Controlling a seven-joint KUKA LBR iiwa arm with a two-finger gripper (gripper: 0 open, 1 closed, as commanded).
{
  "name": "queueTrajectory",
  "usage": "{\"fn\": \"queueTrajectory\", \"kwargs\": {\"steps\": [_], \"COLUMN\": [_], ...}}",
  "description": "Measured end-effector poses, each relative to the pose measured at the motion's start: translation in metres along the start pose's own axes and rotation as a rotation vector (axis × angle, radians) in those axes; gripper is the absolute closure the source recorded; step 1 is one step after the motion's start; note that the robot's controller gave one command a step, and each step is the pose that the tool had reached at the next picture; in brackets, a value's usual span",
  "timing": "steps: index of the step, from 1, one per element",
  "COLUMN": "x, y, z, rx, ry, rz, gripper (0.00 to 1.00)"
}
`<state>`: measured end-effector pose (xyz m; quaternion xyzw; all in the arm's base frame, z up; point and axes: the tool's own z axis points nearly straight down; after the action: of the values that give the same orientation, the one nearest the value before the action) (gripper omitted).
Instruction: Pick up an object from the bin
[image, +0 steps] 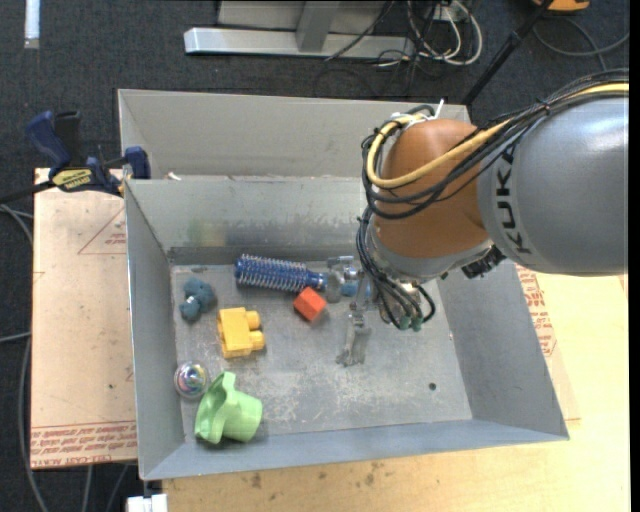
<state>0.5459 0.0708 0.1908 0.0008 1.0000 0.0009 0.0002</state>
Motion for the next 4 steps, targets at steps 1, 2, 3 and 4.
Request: {"fn": "queueTrajectory", "kwargs": {"steps": [1, 2, 3, 4], "x": [-0.031, -0.081, -0.082, -0.046], "y": [0.025, 0.011, 0.012, 0.067], "z": [0.0, 0.105, 0.101, 0.017], "rx": [-0.001, 0.0, 0.0, -0.004], "ry": [-0.004, -0.004, -0.008, -0.009], "rz": [0.096, 0.114, 0.113, 0.026], "gripper": [0.0, 0.0, 1.0, 1.0]}}
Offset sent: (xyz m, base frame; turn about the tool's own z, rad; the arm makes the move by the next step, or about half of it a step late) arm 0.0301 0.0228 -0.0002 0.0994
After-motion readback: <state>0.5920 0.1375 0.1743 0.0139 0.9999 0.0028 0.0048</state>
